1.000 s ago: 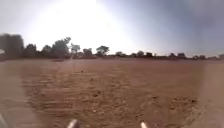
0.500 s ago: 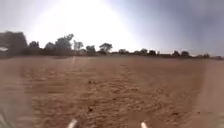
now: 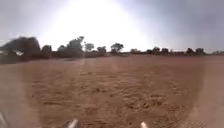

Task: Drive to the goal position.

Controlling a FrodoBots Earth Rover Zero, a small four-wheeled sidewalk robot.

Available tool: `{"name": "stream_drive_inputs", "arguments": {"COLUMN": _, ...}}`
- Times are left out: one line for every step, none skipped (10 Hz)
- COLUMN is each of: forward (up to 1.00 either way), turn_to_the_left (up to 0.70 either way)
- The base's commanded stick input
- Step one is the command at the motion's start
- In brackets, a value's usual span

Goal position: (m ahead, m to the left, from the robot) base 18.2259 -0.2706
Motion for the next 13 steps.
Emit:
{"name": "stream_drive_inputs", "arguments": {"forward": 1.0, "turn_to_the_left": 0.0}}
{"name": "stream_drive_inputs", "arguments": {"forward": 1.0, "turn_to_the_left": 0.0}}
{"name": "stream_drive_inputs", "arguments": {"forward": 1.0, "turn_to_the_left": 0.0}}
{"name": "stream_drive_inputs", "arguments": {"forward": 1.0, "turn_to_the_left": 0.0}}
{"name": "stream_drive_inputs", "arguments": {"forward": 1.0, "turn_to_the_left": 0.0}}
{"name": "stream_drive_inputs", "arguments": {"forward": 1.0, "turn_to_the_left": 0.0}}
{"name": "stream_drive_inputs", "arguments": {"forward": 1.0, "turn_to_the_left": 0.0}}
{"name": "stream_drive_inputs", "arguments": {"forward": 1.0, "turn_to_the_left": 0.0}}
{"name": "stream_drive_inputs", "arguments": {"forward": 1.0, "turn_to_the_left": 0.0}}
{"name": "stream_drive_inputs", "arguments": {"forward": 1.0, "turn_to_the_left": 0.0}}
{"name": "stream_drive_inputs", "arguments": {"forward": 1.0, "turn_to_the_left": 0.0}}
{"name": "stream_drive_inputs", "arguments": {"forward": 1.0, "turn_to_the_left": 0.0}}
{"name": "stream_drive_inputs", "arguments": {"forward": 1.0, "turn_to_the_left": 0.0}}
